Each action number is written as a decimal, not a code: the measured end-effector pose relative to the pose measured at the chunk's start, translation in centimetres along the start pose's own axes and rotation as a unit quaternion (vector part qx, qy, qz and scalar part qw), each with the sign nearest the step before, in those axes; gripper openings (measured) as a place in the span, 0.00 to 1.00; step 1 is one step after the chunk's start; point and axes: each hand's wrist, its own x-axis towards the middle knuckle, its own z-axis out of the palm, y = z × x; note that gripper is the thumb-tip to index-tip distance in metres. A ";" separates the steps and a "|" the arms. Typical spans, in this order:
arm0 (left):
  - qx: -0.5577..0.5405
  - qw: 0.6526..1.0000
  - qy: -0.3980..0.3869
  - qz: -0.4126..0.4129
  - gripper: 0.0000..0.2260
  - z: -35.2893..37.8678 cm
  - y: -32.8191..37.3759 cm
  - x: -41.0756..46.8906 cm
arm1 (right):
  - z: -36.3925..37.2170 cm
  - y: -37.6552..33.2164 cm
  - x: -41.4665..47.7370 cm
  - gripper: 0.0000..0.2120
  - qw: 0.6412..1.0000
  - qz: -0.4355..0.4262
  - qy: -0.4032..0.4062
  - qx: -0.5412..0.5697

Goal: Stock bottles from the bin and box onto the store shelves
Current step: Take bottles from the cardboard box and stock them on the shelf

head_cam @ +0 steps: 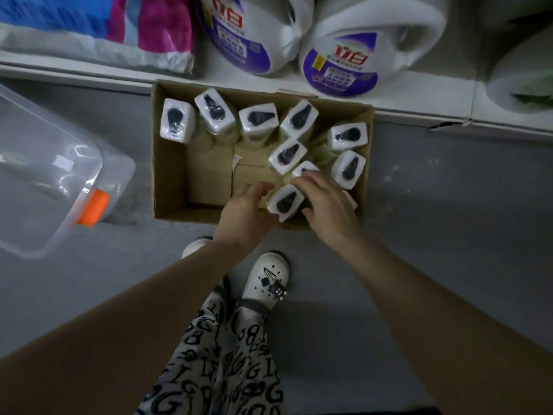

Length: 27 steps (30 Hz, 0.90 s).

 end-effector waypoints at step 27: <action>0.085 0.994 -0.011 0.075 0.26 3.3 -3.4 2.4 | 4.5 1.3 1.8 0.17 0.991 -0.087 0.010 -0.102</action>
